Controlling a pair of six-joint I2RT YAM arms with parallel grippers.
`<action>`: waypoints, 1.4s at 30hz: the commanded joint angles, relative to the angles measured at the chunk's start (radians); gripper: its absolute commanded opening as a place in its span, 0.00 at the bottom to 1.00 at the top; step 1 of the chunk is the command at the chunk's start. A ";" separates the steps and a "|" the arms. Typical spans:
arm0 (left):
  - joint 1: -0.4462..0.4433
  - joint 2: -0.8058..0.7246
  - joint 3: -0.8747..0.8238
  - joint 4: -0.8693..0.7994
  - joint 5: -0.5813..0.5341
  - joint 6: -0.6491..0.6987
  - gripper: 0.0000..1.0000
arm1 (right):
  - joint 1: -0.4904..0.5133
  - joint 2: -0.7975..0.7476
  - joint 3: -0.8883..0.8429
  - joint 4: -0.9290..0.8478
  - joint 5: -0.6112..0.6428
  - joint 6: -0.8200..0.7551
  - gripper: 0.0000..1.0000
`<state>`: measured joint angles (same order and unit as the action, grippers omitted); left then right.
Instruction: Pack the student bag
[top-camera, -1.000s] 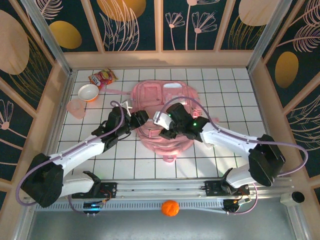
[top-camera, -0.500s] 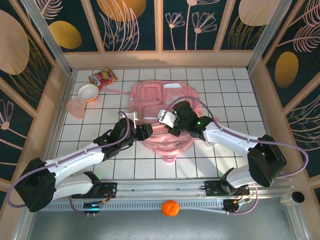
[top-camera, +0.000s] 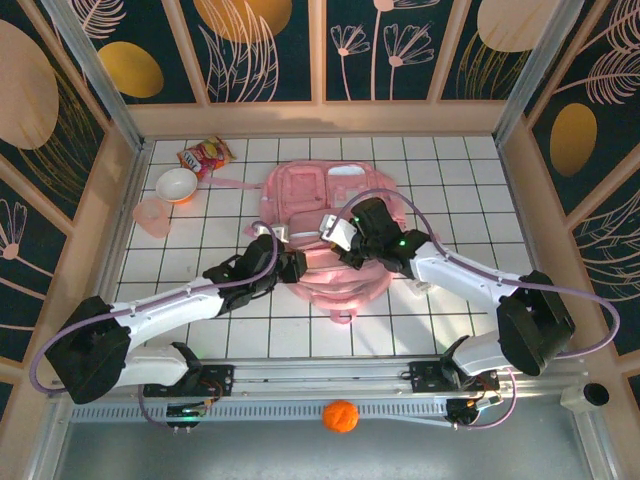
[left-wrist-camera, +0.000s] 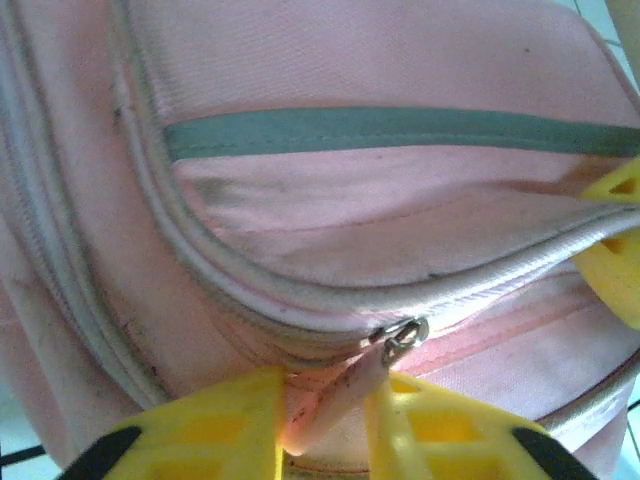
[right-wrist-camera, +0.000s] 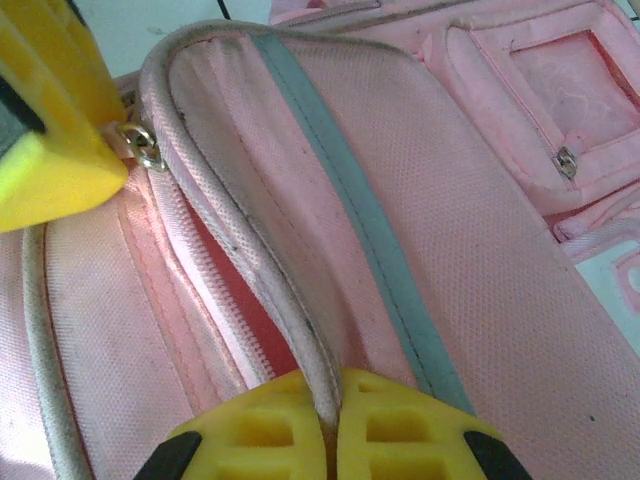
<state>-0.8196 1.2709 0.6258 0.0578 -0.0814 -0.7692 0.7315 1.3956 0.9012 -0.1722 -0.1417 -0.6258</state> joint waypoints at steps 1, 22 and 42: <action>-0.007 -0.004 0.037 -0.043 -0.059 -0.002 0.15 | -0.015 -0.043 0.017 0.026 -0.048 0.016 0.00; 0.193 -0.049 0.003 -0.016 -0.169 0.154 0.00 | -0.123 -0.177 0.011 -0.090 -0.286 -0.088 0.00; 0.191 -0.064 0.081 0.136 0.440 1.370 0.77 | -0.176 -0.093 0.059 -0.091 -0.456 -0.051 0.00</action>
<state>-0.6292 1.1534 0.6666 0.2047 0.3103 0.4019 0.5621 1.3029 0.9154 -0.2695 -0.5182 -0.6937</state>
